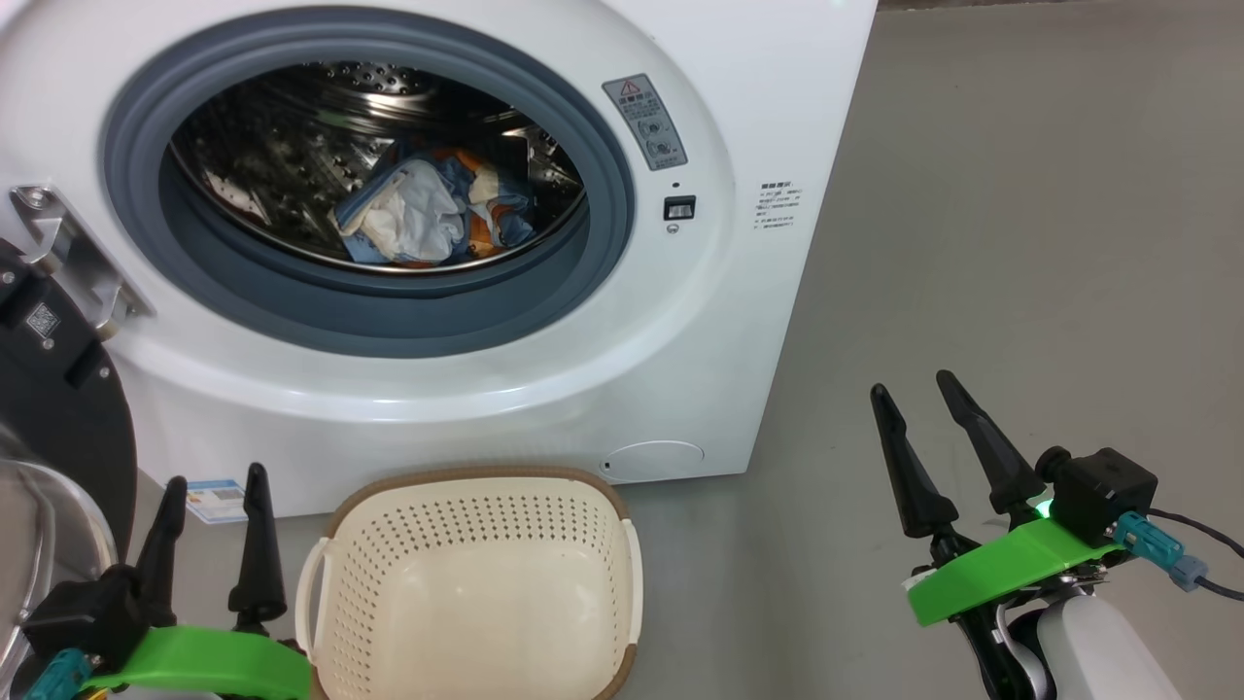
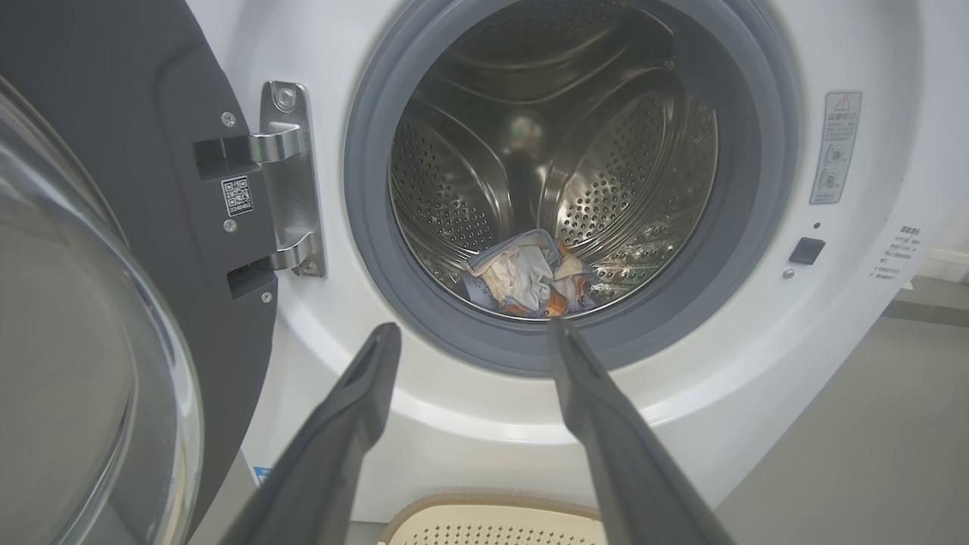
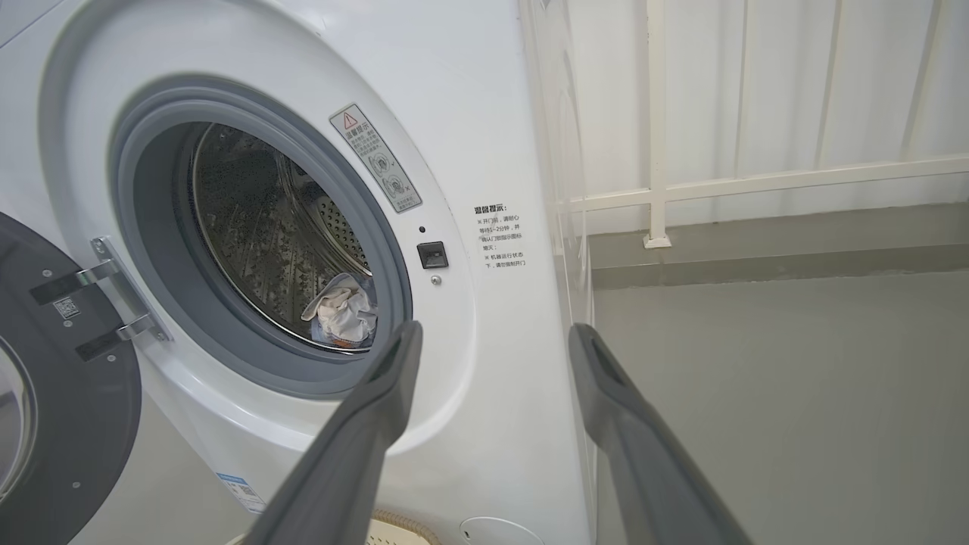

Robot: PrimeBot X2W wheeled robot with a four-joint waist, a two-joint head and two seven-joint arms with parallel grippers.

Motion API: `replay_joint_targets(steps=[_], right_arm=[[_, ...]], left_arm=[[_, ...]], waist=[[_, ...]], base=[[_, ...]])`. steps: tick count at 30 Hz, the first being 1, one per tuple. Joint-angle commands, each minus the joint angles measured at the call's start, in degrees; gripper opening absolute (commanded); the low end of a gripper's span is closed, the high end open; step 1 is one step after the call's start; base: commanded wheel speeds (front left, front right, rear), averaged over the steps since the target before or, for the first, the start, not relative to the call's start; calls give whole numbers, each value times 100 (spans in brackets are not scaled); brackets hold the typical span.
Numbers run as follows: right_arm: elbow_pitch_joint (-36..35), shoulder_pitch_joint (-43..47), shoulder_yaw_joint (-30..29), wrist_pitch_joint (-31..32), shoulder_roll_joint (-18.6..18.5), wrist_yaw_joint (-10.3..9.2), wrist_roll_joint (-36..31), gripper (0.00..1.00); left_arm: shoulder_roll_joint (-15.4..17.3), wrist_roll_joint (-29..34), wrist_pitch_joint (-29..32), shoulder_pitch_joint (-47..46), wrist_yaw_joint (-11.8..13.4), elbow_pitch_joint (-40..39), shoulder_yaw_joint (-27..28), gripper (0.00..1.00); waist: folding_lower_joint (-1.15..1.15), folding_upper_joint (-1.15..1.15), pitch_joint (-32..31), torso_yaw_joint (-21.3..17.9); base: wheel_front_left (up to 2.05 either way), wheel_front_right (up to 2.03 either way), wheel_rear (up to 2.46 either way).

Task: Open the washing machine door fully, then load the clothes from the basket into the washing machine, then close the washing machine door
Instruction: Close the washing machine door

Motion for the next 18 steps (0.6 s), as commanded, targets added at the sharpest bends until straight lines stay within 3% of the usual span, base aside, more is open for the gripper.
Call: replay_joint_targets(steps=[1, 18], right_arm=[[-164, -29, 128, -27, -29, 9, -26, 100], [-147, -50, 143, -27, -8, 9, -26, 100]], left_arm=[[96, 75, -36, -55, -47, -178, 255, 100], [-33, 254, -36, -62, -242, -142, 454, 100]], waist=[[0, 0, 4, -6], [0, 0, -1, -13]], base=[[0, 0, 0], [0, 0, 0]])
